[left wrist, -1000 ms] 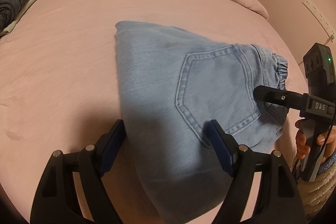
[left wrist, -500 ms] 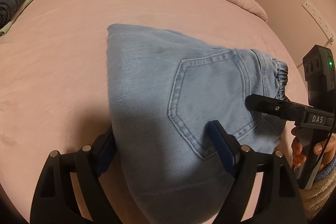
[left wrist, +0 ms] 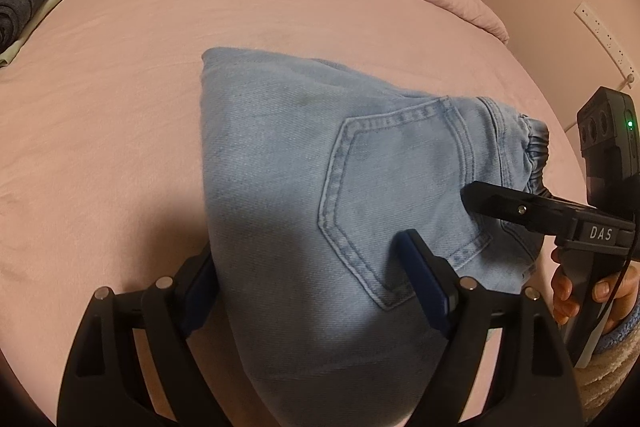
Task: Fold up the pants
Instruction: 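Hold the folded jeans flat with both tools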
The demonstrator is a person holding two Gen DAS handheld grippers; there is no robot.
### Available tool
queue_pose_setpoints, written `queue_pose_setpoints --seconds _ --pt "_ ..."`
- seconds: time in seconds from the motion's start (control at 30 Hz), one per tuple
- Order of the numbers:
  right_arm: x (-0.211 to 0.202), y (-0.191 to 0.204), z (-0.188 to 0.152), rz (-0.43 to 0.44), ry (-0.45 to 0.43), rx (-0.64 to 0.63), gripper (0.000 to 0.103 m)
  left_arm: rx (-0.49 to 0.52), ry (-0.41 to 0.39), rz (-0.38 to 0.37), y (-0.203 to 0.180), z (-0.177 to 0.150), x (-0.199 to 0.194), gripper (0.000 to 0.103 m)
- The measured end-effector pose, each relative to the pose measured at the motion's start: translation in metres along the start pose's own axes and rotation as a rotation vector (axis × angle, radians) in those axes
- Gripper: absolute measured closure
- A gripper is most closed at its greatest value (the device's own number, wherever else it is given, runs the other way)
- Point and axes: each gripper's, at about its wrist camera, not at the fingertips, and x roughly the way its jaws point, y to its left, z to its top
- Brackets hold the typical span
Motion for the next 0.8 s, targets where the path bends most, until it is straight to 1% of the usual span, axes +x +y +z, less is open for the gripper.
queue_pose_setpoints --seconds 0.8 --pt "0.0000 0.0013 -0.0011 -0.021 -0.006 0.002 0.010 0.006 -0.003 0.015 -0.0017 -0.0011 -0.0002 0.019"
